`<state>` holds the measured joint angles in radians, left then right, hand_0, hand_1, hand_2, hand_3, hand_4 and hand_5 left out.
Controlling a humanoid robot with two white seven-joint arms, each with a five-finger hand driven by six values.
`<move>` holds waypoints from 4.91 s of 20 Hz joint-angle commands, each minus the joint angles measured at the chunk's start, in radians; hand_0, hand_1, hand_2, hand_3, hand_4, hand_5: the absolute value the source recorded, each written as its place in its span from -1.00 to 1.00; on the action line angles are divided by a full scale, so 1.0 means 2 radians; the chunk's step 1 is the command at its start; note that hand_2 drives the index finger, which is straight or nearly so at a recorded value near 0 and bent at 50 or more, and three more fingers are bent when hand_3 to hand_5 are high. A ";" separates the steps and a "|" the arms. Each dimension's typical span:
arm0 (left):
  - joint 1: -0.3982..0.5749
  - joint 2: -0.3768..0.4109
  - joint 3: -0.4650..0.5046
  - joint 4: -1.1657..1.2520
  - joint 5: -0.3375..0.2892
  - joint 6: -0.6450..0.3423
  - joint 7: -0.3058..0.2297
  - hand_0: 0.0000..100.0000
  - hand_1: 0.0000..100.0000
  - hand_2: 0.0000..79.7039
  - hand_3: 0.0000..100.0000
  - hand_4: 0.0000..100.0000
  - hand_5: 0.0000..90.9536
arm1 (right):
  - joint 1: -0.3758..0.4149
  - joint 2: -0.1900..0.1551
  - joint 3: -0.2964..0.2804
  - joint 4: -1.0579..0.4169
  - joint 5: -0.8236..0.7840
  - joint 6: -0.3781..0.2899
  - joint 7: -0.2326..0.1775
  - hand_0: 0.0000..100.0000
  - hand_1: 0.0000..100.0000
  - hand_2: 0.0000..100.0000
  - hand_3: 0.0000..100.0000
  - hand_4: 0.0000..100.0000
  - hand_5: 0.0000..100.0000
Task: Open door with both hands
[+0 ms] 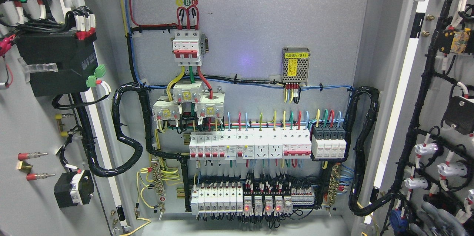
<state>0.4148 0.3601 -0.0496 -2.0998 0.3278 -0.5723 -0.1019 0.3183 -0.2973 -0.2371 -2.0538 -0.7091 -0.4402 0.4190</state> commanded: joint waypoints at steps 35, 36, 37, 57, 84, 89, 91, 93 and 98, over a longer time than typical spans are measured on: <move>0.047 0.101 0.187 0.046 0.186 0.002 -0.003 -1.00 -1.00 -1.00 -1.00 -1.00 -1.00 | 0.031 0.002 -0.082 0.021 -0.057 0.000 -0.001 -0.61 -1.00 -1.00 -1.00 -1.00 -1.00; 0.047 0.103 0.189 0.049 0.189 0.002 -0.003 -1.00 -1.00 -1.00 -1.00 -1.00 -1.00 | 0.032 0.003 -0.082 0.021 -0.057 0.000 -0.001 -0.61 -1.00 -1.00 -1.00 -1.00 -1.00; 0.047 0.105 0.190 0.051 0.192 0.002 -0.003 -1.00 -1.00 -1.00 -1.00 -1.00 -1.00 | 0.035 0.003 -0.083 0.021 -0.057 0.000 -0.001 -0.61 -1.00 -1.00 -1.00 -1.00 -1.00; 0.044 0.132 0.200 0.106 0.225 0.002 -0.003 -1.00 -1.00 -1.00 -1.00 -1.00 -1.00 | 0.047 0.017 -0.102 0.023 -0.059 -0.001 -0.002 -0.61 -1.00 -1.00 -1.00 -1.00 -1.00; 0.039 0.141 0.203 0.122 0.240 0.002 -0.003 -1.00 -1.00 -1.00 -1.00 -1.00 -1.00 | 0.060 0.002 -0.056 -0.002 -0.059 -0.025 -0.001 -0.61 -1.00 -1.00 -1.00 -1.00 -1.00; 0.039 0.144 0.203 0.120 0.246 0.002 -0.003 -1.00 -1.00 -1.00 -1.00 -1.00 -1.00 | 0.060 -0.003 -0.045 -0.002 -0.058 -0.025 -0.001 -0.61 -1.00 -1.00 -1.00 -1.00 -1.00; 0.039 0.145 0.203 0.120 0.247 0.002 -0.003 -1.00 -1.00 -1.00 -1.00 -1.00 -1.00 | 0.059 -0.003 -0.039 -0.002 -0.058 -0.025 -0.001 -0.61 -1.00 -1.00 -1.00 -1.00 -1.00; 0.039 0.146 0.197 0.116 0.248 0.002 -0.003 -1.00 -1.00 -1.00 -1.00 -1.00 -1.00 | 0.060 -0.005 -0.027 -0.002 -0.058 -0.025 -0.001 -0.61 -1.00 -1.00 -1.00 -1.00 -1.00; 0.040 0.151 0.192 0.094 0.248 0.001 -0.004 -1.00 -1.00 -1.00 -1.00 -1.00 -1.00 | 0.061 -0.013 -0.003 -0.002 -0.057 -0.025 -0.002 -0.61 -1.00 -1.00 -1.00 -1.00 -1.00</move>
<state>0.4926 0.6468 0.3484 -1.8724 0.8207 -0.5696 -0.1071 0.4387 -0.3000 -0.3241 -2.0533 -0.8247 -0.4886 0.4161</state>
